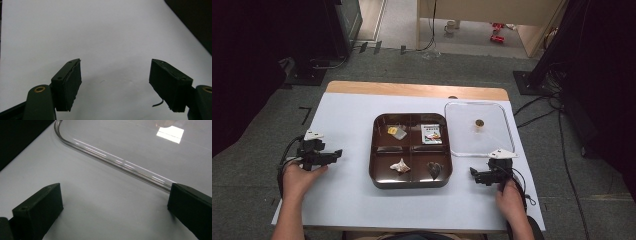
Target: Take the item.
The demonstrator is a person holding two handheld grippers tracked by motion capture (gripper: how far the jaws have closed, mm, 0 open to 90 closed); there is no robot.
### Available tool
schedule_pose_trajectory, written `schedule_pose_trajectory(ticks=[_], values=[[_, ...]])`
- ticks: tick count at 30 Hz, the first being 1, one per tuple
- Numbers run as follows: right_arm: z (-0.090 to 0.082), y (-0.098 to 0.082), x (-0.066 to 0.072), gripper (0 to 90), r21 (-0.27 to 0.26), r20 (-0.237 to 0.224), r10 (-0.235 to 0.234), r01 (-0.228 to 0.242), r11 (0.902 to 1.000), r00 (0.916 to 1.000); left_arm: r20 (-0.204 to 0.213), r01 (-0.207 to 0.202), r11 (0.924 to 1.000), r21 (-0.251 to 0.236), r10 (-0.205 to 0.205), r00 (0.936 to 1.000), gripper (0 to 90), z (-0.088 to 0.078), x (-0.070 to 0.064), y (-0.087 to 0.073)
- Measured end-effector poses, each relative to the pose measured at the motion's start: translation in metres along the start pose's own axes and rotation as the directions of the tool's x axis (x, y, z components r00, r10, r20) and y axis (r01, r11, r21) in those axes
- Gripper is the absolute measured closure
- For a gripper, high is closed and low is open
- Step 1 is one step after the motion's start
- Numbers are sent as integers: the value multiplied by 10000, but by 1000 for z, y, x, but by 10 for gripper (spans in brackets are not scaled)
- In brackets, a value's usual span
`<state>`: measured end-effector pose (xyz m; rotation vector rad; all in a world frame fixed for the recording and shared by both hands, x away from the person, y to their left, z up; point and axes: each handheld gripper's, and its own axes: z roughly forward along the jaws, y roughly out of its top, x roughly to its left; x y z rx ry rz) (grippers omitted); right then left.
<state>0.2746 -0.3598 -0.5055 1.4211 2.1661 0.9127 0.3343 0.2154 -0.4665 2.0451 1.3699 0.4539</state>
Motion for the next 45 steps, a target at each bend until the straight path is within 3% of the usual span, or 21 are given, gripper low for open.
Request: schedule_pose_trajectory(ticks=[3,7,19,22,30,37,45], values=[[0,0,0,0,-1,0,4,-4,10000,10000,193,-29,10000,15,28,9998,270,-2,-1,2],[0,0,0,0,0,2,1,-1,10000,10000,501,-332,9991,-279,346,9981,353,-8,-5,5],[0,0,0,0,-1,5,-6,6,10000,10000,830,-740,9947,-713,798,9934,353,-18,-23,16],[0,0,0,0,-2,4,-3,3,10000,10000,1286,-775,9946,-686,859,9880,366,-17,-30,18],[0,0,0,0,-4,4,-7,7,10000,10000,1543,-1308,9874,-887,1433,9776,358,-19,-45,25],[0,0,0,0,-2,4,-5,5,10000,10000,2072,-1387,9854,-989,1567,9657,372,-20,-53,30],[0,0,0,0,-2,4,-4,4,10000,10000,2173,-1648,9789,-1211,1881,9578,362,-21,-64,35]])
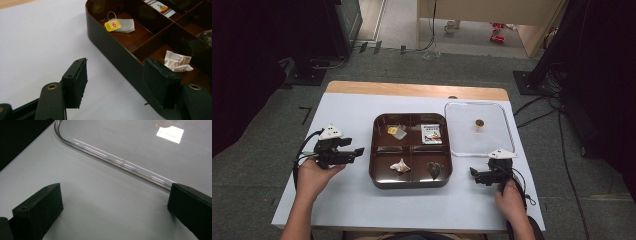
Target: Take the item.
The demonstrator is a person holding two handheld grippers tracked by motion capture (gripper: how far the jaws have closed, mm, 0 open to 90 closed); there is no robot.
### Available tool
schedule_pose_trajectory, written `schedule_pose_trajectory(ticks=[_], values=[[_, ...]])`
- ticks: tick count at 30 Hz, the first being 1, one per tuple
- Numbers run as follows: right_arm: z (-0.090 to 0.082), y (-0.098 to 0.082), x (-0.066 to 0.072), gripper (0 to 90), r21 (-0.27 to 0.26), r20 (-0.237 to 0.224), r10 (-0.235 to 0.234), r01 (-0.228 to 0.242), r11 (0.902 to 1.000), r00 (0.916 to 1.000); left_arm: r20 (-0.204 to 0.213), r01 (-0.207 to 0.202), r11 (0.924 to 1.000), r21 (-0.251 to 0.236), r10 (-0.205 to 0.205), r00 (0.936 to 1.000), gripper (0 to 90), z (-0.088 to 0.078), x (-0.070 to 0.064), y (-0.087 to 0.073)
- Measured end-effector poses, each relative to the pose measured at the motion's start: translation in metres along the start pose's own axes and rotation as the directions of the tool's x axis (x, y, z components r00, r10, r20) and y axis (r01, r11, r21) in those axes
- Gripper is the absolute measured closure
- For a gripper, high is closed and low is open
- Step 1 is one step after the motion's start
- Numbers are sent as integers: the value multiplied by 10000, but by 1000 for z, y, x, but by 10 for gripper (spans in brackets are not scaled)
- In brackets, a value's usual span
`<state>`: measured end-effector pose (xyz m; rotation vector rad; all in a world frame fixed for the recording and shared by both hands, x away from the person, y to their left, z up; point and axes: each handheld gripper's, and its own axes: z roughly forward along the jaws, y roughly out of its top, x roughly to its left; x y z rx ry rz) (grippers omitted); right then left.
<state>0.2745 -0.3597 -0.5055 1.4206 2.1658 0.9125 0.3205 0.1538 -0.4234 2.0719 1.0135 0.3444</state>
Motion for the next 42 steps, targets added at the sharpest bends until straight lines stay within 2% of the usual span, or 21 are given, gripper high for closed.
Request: schedule_pose_trajectory(ticks=[5,11,15,22,31,37,42], values=[[0,0,0,0,1,-1,0,0,10000,10000,200,-371,9993,-44,372,9991,391,1,-9,4],[0,0,0,0,1,1,-1,1,10000,10000,366,-595,9982,-71,597,9975,404,2,-17,7],[0,0,0,0,0,2,-3,3,10000,10000,596,-832,9965,-110,837,9947,407,4,-25,11],[0,0,0,0,-1,0,-4,4,10000,10000,865,-1019,9946,-213,1034,9909,406,8,-34,16],[0,0,0,0,3,2,0,0,10000,10000,1298,-1450,9879,-555,1511,9800,416,12,-50,21],[0,0,0,0,1,1,-1,1,10000,10000,1485,-1643,9846,-605,1716,9739,424,16,-57,21],[0,0,0,0,0,4,-5,5,10000,10000,1740,-1646,9839,-702,1746,9691,441,21,-63,21]])
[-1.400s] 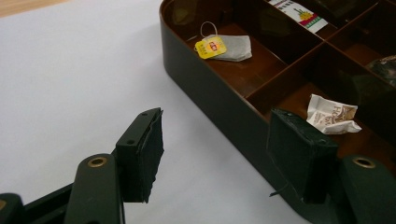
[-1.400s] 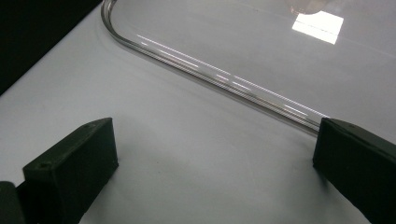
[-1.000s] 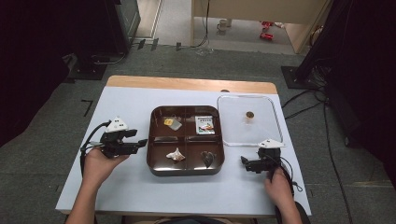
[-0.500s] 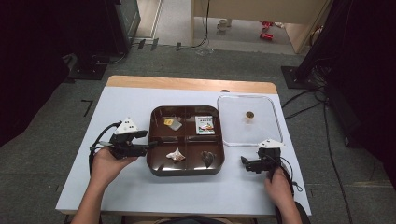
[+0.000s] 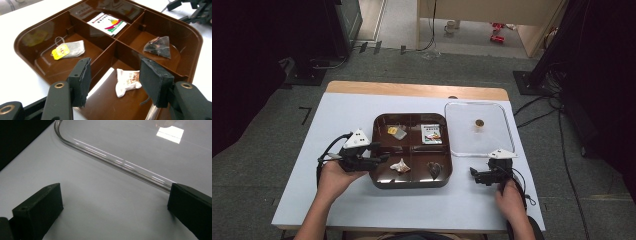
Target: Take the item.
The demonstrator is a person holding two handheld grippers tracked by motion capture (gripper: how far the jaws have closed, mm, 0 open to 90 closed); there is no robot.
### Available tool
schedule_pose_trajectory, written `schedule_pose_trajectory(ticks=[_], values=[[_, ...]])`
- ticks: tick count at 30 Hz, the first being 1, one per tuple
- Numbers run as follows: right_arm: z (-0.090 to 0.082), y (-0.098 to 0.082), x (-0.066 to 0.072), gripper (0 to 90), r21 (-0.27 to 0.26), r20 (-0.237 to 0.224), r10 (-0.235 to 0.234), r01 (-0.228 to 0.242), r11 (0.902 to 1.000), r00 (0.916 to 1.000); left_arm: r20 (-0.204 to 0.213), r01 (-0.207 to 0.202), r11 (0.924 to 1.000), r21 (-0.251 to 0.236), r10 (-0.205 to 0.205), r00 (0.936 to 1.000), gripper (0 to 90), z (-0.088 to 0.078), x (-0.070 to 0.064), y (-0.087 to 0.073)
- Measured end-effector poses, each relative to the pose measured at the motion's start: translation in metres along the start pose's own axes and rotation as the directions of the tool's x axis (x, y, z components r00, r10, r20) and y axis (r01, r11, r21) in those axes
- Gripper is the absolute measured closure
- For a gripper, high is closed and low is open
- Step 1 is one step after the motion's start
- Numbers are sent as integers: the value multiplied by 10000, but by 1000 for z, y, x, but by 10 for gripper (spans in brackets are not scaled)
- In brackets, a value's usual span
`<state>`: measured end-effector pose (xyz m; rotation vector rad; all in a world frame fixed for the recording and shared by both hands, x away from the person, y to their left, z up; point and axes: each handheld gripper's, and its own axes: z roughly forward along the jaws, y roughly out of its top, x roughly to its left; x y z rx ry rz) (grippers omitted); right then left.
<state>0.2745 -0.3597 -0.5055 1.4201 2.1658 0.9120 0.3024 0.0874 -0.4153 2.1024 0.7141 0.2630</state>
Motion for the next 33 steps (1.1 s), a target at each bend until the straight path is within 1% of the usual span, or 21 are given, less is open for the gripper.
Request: schedule_pose_trajectory(ticks=[3,5,6,8,9,10,12,14,16,19,21,22,25,29,30,31,32,33], values=[[0,0,0,0,1,-3,1,-1,10000,10000,98,-96,9999,51,96,9999,449,4,-3,1],[0,0,0,0,1,-4,4,-4,10000,10000,255,-137,9999,98,135,9996,459,8,-7,1],[0,0,0,0,1,-4,4,-4,10000,10000,255,-137,9999,98,135,9996,461,8,-7,1],[0,0,0,0,1,-2,2,-2,10000,10000,338,-268,9996,134,264,9991,463,12,-10,1],[0,0,0,0,1,-2,2,-2,10000,10000,384,-416,9989,225,407,9984,468,17,-13,1],[0,0,0,0,1,-2,2,-2,10000,10000,384,-416,9989,225,407,9984,469,17,-13,1],[0,0,0,0,1,-3,3,-3,10000,10000,388,-574,9979,311,562,9977,474,21,-16,1],[0,0,0,0,-1,-3,4,-4,10000,10000,422,-615,9976,320,601,9973,482,25,-18,2],[0,0,0,0,0,-2,3,-3,10000,10000,491,-491,9980,392,471,9977,488,29,-20,3],[0,0,0,0,0,-3,6,-6,10000,10000,565,-724,9961,499,696,9960,518,35,-23,2],[0,0,0,0,1,-3,3,-3,10000,10000,627,-780,9950,620,741,9953,519,41,-24,2],[0,0,0,0,0,-3,1,-1,10000,10000,627,-780,9950,620,741,9953,526,41,-24,2],[0,0,0,0,0,-4,3,-3,10000,10000,585,-845,9920,937,792,9951,532,49,-25,1],[0,0,0,0,-2,-2,4,-4,10000,10000,586,-740,9868,1438,661,9961,533,57,-26,0],[0,0,0,0,-1,-2,1,-1,10000,10000,559,-762,9855,1515,685,9961,527,58,-26,0],[0,0,0,0,0,-4,6,-6,10000,10000,512,-863,9822,1668,788,9956,516,61,-28,-1],[0,0,0,0,0,-4,6,-6,10000,10000,512,-863,9822,1668,788,9956,515,61,-28,-1],[0,0,0,0,-1,-3,2,-2,10000,10000,454,-932,9799,1763,864,9952,515,63,-29,-2]])
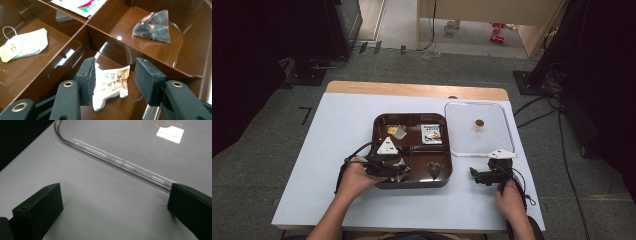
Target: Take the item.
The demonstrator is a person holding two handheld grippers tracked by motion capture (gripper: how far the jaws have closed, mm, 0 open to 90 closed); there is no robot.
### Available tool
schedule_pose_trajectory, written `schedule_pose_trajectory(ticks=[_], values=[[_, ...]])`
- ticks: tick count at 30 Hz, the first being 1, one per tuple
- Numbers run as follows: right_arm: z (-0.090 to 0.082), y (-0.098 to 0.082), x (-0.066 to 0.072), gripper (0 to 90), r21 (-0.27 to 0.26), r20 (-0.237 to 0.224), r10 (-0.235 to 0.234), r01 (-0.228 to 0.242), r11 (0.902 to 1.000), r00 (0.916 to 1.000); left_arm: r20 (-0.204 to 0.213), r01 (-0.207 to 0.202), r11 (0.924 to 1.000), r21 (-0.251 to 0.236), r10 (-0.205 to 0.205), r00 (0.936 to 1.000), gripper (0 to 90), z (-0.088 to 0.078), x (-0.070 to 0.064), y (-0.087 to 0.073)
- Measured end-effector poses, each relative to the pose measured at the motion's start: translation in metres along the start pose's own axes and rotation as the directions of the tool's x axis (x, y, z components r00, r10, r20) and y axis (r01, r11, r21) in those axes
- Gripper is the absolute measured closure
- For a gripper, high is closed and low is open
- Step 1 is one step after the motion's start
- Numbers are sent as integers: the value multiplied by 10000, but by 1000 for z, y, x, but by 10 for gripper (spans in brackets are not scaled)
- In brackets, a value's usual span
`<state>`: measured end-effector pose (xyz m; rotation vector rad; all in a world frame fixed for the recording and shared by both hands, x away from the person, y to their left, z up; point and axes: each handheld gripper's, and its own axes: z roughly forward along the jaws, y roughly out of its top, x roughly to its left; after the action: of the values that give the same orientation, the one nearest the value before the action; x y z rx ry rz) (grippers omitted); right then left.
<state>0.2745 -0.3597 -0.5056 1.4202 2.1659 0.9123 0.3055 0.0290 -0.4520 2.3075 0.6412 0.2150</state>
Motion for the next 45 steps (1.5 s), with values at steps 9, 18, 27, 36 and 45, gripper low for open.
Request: schedule_pose_trajectory(ticks=[9,18,27,36,45], values=[[0,0,0,0,1,0,1,-1,10000,10000,-271,-283,9967,760,304,9992,513,11,-3,-1],[0,0,0,0,1,-1,0,0,10000,10000,-390,125,9898,1419,-70,9992,518,19,-1,0],[0,0,0,0,-9,14,-16,16,10000,10000,-476,158,9799,1990,-65,9988,529,22,-1,2],[0,0,0,0,3,2,-1,1,10000,10000,-449,201,9836,1793,-123,9989,628,21,-1,1],[0,0,0,0,-2,-1,14,-14,10000,10000,-423,491,9866,1553,-430,9982,739,19,0,1]])
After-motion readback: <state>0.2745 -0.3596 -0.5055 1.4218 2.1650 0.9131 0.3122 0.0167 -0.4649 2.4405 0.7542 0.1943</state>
